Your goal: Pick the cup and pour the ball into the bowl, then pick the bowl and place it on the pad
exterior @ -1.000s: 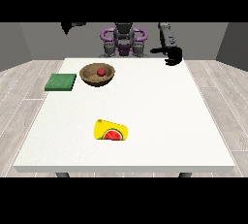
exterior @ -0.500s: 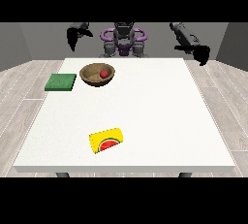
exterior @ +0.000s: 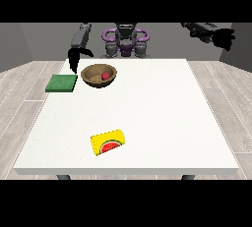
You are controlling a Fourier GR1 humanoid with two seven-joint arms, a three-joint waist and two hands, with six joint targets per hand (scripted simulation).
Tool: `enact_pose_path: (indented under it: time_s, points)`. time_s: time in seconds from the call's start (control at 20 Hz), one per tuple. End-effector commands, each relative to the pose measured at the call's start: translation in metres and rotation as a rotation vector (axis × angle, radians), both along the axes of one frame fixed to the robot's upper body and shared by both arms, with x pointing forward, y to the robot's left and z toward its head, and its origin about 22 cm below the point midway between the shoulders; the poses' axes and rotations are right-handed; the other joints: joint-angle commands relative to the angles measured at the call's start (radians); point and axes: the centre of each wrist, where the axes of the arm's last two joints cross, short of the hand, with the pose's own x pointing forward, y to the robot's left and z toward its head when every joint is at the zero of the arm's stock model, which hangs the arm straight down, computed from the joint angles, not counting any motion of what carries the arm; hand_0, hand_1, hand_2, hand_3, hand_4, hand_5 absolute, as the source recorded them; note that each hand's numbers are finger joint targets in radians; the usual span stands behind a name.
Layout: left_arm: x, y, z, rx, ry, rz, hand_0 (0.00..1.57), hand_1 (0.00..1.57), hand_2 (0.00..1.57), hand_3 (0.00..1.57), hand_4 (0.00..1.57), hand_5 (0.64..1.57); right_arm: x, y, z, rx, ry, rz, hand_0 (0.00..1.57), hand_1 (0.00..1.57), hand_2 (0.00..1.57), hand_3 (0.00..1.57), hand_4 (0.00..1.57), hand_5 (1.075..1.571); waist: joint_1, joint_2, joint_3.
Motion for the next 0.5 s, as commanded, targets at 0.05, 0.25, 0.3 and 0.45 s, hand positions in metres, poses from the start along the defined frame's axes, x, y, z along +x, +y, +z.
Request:
enact_pose_path:
  time_s: [0.05,0.25,0.3,0.45]
  points:
    - [-0.013,0.015,0.045,0.039,-0.020,0.015,0.00,0.00,0.00,0.00,0.00,1.544,-0.002,-0.030,-0.045,0.021,0.066,-0.028,0.00,0.00,0.00,0.00,0.32,1.571,0.003,-0.016,0.0000]
    - [-0.020,0.025,0.081,0.030,-0.028,0.017,0.00,0.00,0.00,0.00,0.00,1.545,0.021,-0.025,-0.046,0.034,0.057,0.002,0.00,0.00,0.00,0.00,0.29,1.570,-0.011,0.010,-0.0006]
    - [-0.013,0.003,0.089,0.040,-0.075,-0.007,0.00,0.00,0.00,0.00,0.00,1.542,0.032,-0.004,-0.053,0.041,0.065,-0.029,0.00,0.00,0.00,0.00,0.31,1.568,0.022,0.047,0.0000]
    - [-0.022,0.016,0.097,0.050,-0.036,-0.028,0.00,0.00,0.00,0.00,0.00,1.536,0.028,-0.015,-0.069,0.083,0.141,-0.042,0.00,0.00,0.00,0.00,0.37,1.570,0.022,-0.007,-0.0004]
